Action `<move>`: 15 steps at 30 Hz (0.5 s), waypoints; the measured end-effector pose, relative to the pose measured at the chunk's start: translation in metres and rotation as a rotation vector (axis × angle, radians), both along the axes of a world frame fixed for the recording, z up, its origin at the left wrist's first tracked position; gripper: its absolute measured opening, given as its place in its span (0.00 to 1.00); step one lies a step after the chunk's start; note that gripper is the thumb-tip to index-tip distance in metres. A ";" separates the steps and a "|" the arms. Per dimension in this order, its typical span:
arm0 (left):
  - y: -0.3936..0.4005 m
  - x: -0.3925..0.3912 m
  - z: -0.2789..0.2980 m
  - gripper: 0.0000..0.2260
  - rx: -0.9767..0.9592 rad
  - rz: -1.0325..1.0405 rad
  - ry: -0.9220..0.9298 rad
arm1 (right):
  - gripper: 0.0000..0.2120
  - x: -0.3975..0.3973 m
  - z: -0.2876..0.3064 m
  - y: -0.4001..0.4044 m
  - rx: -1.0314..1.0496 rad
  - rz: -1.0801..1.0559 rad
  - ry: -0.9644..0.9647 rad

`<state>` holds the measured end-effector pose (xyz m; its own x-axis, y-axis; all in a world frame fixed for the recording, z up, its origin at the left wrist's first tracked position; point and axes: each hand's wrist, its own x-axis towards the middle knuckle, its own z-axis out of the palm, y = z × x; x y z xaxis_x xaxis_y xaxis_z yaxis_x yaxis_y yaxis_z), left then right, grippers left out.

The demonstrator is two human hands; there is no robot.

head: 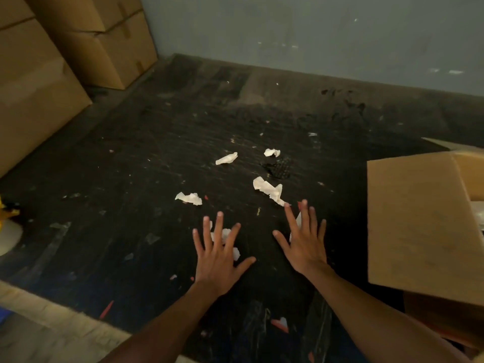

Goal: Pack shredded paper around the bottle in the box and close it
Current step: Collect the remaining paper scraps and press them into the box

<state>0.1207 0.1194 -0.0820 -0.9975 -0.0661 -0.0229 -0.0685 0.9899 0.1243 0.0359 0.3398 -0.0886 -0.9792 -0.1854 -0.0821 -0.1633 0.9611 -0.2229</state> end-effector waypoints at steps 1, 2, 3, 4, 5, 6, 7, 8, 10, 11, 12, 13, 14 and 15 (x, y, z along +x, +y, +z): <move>-0.006 -0.008 0.000 0.44 0.013 0.041 -0.013 | 0.39 -0.011 0.001 -0.007 -0.001 -0.013 -0.002; -0.013 -0.014 -0.001 0.46 0.026 0.082 -0.016 | 0.40 -0.021 0.002 -0.014 0.003 -0.020 -0.004; -0.021 -0.020 -0.001 0.48 0.036 0.116 -0.014 | 0.40 -0.031 0.002 -0.020 0.008 -0.018 -0.002; -0.029 -0.026 -0.002 0.49 0.045 0.140 -0.010 | 0.41 -0.042 0.003 -0.026 0.011 -0.003 0.001; -0.039 -0.032 -0.003 0.50 0.054 0.156 -0.003 | 0.42 -0.054 0.005 -0.031 0.015 0.020 0.006; -0.050 -0.039 -0.004 0.51 0.063 0.170 0.002 | 0.43 -0.067 0.006 -0.036 0.026 0.049 0.009; -0.061 -0.046 -0.006 0.53 0.063 0.183 0.004 | 0.44 -0.080 0.007 -0.040 0.043 0.078 0.011; -0.072 -0.054 -0.007 0.53 0.058 0.193 0.008 | 0.45 -0.094 0.006 -0.043 0.059 0.104 0.016; -0.092 -0.070 -0.010 0.54 0.056 0.179 0.022 | 0.46 -0.120 0.006 -0.049 0.083 0.138 0.035; -0.101 -0.078 -0.010 0.54 0.066 0.155 0.021 | 0.47 -0.132 0.006 -0.052 0.087 0.144 0.042; -0.110 -0.086 -0.009 0.53 0.076 0.120 0.014 | 0.48 -0.144 0.006 -0.055 0.088 0.143 0.047; -0.117 -0.095 -0.009 0.52 0.084 0.079 0.003 | 0.48 -0.154 0.005 -0.057 0.092 0.142 0.050; -0.123 -0.104 -0.009 0.50 0.092 0.038 -0.007 | 0.47 -0.165 0.004 -0.060 0.099 0.145 0.047; -0.129 -0.114 -0.010 0.48 0.098 0.001 -0.018 | 0.46 -0.176 0.002 -0.062 0.099 0.151 0.040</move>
<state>0.0069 -0.0093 -0.0917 -0.9968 -0.0639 -0.0471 -0.0727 0.9730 0.2189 -0.1398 0.2779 -0.0862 -0.9438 -0.3233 -0.0687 -0.3139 0.9419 -0.1191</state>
